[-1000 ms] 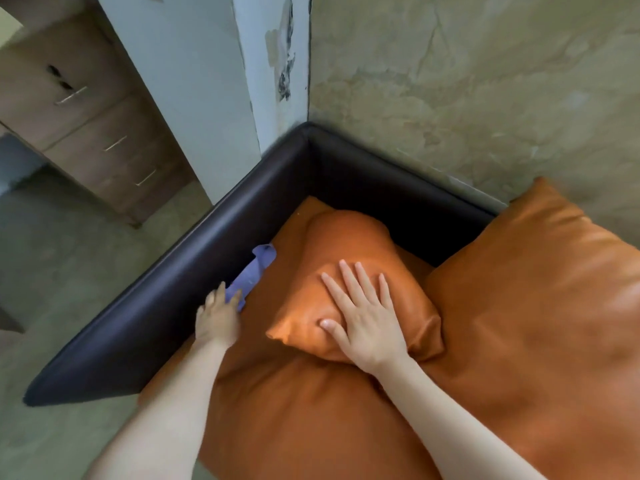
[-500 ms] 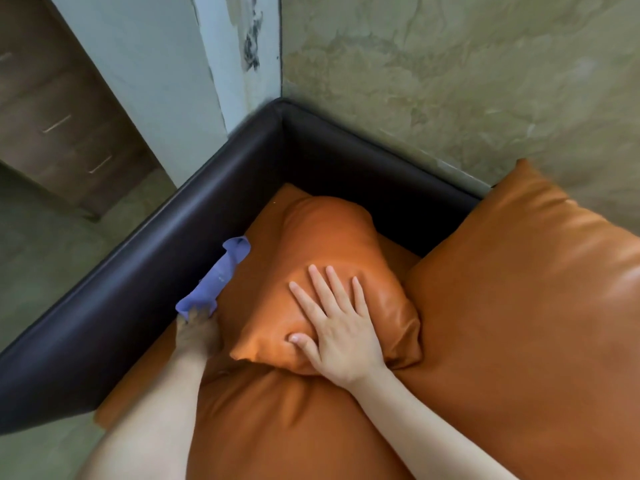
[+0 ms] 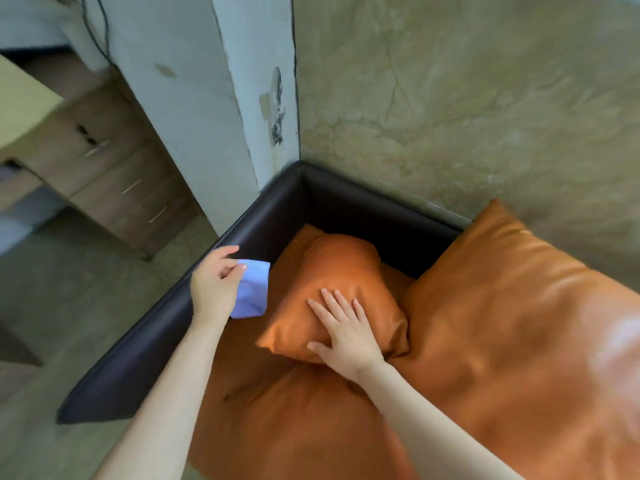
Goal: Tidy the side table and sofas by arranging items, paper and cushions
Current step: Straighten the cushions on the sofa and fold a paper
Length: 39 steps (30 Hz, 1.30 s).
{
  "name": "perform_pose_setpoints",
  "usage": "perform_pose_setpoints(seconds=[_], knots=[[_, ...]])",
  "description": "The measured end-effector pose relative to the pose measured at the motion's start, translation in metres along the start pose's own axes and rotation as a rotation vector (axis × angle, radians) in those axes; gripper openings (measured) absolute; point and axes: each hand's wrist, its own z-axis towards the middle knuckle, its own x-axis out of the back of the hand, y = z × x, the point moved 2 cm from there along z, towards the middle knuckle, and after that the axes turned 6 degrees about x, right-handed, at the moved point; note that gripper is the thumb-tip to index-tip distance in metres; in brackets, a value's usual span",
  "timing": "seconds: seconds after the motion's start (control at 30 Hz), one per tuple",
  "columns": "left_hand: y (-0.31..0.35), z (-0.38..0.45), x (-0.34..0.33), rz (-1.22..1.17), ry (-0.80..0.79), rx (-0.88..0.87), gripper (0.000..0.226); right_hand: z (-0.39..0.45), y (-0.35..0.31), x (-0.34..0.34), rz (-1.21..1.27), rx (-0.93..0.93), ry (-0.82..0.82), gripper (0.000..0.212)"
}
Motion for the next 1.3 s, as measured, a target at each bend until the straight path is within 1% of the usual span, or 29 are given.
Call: perform_pose_setpoints(seconds=[0.03, 0.07, 0.1, 0.13, 0.17, 0.2, 0.27, 0.33, 0.37, 0.43, 0.47, 0.53, 0.6, 0.67, 0.73, 0.8, 0.87, 0.93, 1.0, 1.07, 1.2, 1.3], knots=[[0.031, -0.012, 0.004, -0.038, -0.027, -0.032, 0.014, -0.003, -0.003, 0.011, 0.153, -0.047, -0.021, 0.064], [0.063, -0.026, 0.007, -0.082, -0.058, -0.063, 0.017, -0.007, -0.006, 0.025, 0.37, -0.144, -0.022, 0.06], [0.094, -0.043, 0.009, -0.124, -0.095, -0.093, 0.022, -0.013, -0.009, 0.044, 0.607, -0.252, 0.03, 0.053], [0.123, -0.06, 0.009, -0.163, -0.138, -0.124, 0.026, -0.021, -0.012, 0.064, 0.814, -0.334, 0.113, 0.045], [0.15, -0.077, 0.007, -0.188, -0.184, -0.156, 0.028, -0.031, -0.014, 0.086, 0.938, -0.362, 0.238, 0.04], [0.175, -0.093, 0.005, -0.204, -0.23, -0.186, 0.028, -0.043, -0.014, 0.11, 0.992, -0.357, 0.373, 0.04], [0.219, -0.124, -0.005, -0.201, -0.317, -0.244, 0.028, -0.075, -0.015, 0.163, 1.057, -0.275, 0.598, 0.05], [0.26, -0.158, -0.015, -0.192, -0.375, -0.324, 0.029, -0.113, -0.013, 0.216, 1.044, -0.186, 0.741, 0.056], [0.28, -0.176, -0.02, -0.194, -0.399, -0.366, 0.03, -0.133, -0.01, 0.241, 1.022, -0.141, 0.788, 0.052], [0.317, -0.211, -0.031, -0.205, -0.437, -0.427, 0.03, -0.175, -0.004, 0.283, 0.966, -0.087, 0.87, 0.03], [0.334, -0.228, -0.036, -0.218, -0.443, -0.447, 0.029, -0.196, 0.0, 0.301, 0.945, -0.081, 0.915, 0.024], [0.363, -0.259, -0.048, -0.262, -0.421, -0.471, 0.027, -0.235, 0.007, 0.328, 0.913, -0.078, 0.989, 0.026], [0.386, -0.289, -0.063, -0.326, -0.409, -0.458, 0.022, -0.269, 0.018, 0.349, 0.887, -0.074, 1.042, 0.029], [0.403, -0.316, -0.081, -0.386, -0.469, -0.404, 0.016, -0.301, 0.031, 0.367, 0.858, -0.081, 1.069, 0.03], [0.415, -0.343, -0.099, -0.423, -0.572, -0.347, 0.014, -0.329, 0.044, 0.382, 0.806, -0.103, 1.099, 0.027], [0.428, -0.369, -0.114, -0.455, -0.642, -0.323, 0.013, -0.357, 0.058, 0.394, 0.763, -0.132, 1.151, 0.022], [0.442, -0.394, -0.125, -0.502, -0.657, -0.307, 0.01, -0.383, 0.071, 0.401, 0.753, -0.15, 1.205, 0.018], [0.454, -0.418, -0.136, -0.56, -0.678, -0.26, 0.002, -0.408, 0.082, 0.404, 0.754, -0.166, 1.221, 0.017], [0.461, -0.438, -0.146, -0.611, -0.696, -0.217, 0.015, -0.428, 0.09, 0.405, 0.728, -0.195, 1.24, 0.018], [0.466, -0.454, -0.154, -0.613, -0.725, -0.186, 0.021, -0.443, 0.096, 0.405, 0.713, -0.21, 1.28, 0.015], [0.471, -0.469, -0.164, -0.581, -0.821, -0.165, 0.018, -0.466, 0.1, 0.407, 0.732, -0.18, 1.352, 0.03], [0.476, -0.472, -0.169, -0.565, -0.83, -0.189, 0.015, -0.477, 0.104, 0.407, 0.731, -0.182, 1.375, 0.034]])
